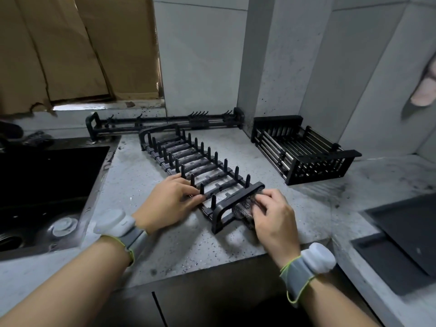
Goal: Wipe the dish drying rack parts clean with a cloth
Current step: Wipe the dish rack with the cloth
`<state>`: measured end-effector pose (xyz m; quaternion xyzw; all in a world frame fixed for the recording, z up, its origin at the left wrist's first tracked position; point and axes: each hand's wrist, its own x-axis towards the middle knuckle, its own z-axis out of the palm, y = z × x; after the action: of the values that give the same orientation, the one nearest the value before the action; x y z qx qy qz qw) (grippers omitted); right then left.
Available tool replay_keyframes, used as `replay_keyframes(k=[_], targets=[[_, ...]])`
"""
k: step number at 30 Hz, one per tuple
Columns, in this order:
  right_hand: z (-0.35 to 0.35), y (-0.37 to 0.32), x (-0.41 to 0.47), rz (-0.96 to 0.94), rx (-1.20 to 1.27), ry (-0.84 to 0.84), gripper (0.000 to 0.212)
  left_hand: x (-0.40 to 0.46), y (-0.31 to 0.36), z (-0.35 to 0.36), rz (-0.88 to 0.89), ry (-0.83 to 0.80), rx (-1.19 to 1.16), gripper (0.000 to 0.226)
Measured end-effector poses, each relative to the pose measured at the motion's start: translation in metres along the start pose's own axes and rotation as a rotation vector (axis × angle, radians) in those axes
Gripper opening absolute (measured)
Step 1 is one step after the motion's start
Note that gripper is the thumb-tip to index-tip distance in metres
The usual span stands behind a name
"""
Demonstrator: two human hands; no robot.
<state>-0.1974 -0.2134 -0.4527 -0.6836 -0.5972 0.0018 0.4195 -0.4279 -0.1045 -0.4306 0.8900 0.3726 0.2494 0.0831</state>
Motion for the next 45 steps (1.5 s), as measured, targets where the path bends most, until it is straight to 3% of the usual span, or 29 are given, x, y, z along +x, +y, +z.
replay_keyframes(k=[6,10,14,20,24,28,31,33,40,43,45], targets=[[0.0,-0.001,-0.009,-0.163,-0.198,-0.216,0.031,-0.002,0.0,0.007,-0.001,0.043,-0.036,0.05],[-0.004,-0.02,-0.023,-0.286,-0.103,-0.409,0.031,0.0,-0.001,0.007,-0.002,0.034,-0.035,0.044],[-0.01,-0.014,-0.02,-0.391,-0.189,-0.446,0.047,0.001,0.0,0.005,0.021,0.025,-0.028,0.046],[-0.017,-0.005,-0.002,-0.27,-0.345,-0.407,0.05,0.001,0.003,0.004,0.026,0.04,-0.027,0.056],[-0.002,-0.027,-0.028,-0.371,-0.194,-0.381,0.029,0.002,-0.001,0.004,0.054,0.053,-0.024,0.057],[-0.016,-0.019,-0.025,-0.436,-0.059,-0.351,0.023,0.001,-0.003,0.001,0.05,0.017,-0.031,0.048],[-0.038,-0.022,-0.011,-0.476,0.016,-0.528,0.027,0.002,-0.002,-0.001,0.045,0.001,-0.029,0.042],[-0.058,-0.024,0.004,-0.367,0.052,-0.607,0.037,0.002,0.0,-0.001,0.048,0.003,-0.021,0.042],[-0.101,-0.034,0.048,-0.113,0.288,-0.248,0.051,0.002,0.002,-0.002,-0.02,0.006,-0.015,0.053],[-0.089,-0.044,0.045,-0.099,0.262,-0.161,0.043,0.0,0.011,0.003,-0.075,0.029,0.029,0.056],[-0.068,-0.048,0.036,-0.122,0.163,-0.195,0.032,0.0,0.023,0.009,-0.157,0.028,0.101,0.054]])
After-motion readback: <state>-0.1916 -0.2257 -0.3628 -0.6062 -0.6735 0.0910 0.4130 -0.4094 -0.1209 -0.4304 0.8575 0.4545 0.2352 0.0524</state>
